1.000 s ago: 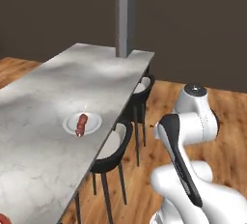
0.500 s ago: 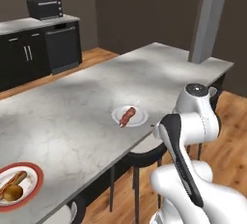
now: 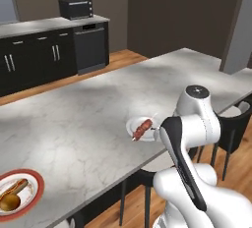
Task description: Pick up the mango and banana from the fridge and place one fruit on each plate on the dining counter.
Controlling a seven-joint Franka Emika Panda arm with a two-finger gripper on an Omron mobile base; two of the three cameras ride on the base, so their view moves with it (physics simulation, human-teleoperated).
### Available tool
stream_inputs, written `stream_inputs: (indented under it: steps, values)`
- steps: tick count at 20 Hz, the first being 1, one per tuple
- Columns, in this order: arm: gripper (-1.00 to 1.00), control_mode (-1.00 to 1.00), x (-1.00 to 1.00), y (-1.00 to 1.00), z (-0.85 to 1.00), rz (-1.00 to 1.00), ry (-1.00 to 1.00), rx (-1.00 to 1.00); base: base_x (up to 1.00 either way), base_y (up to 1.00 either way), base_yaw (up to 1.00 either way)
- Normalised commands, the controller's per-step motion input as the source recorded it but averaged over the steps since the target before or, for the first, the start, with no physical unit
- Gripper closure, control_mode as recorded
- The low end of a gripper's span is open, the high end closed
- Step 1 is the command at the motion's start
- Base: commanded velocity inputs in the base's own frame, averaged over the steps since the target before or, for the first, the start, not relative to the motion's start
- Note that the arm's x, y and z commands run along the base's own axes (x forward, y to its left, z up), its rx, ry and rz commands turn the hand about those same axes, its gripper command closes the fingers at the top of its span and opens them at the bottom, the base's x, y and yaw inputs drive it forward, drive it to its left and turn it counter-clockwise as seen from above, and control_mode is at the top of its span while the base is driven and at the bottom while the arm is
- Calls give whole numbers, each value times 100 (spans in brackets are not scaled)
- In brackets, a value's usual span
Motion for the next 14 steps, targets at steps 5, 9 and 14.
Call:
stream_inputs:
  steps: [5,9,14]
  values:
    - [100,100,0,0,0,0,0,0,39,-15,11]
    - [100,100,0,0,0,0,0,0,1,-1,0]
    - [100,100,0,0,0,0,0,0,0,0,0]
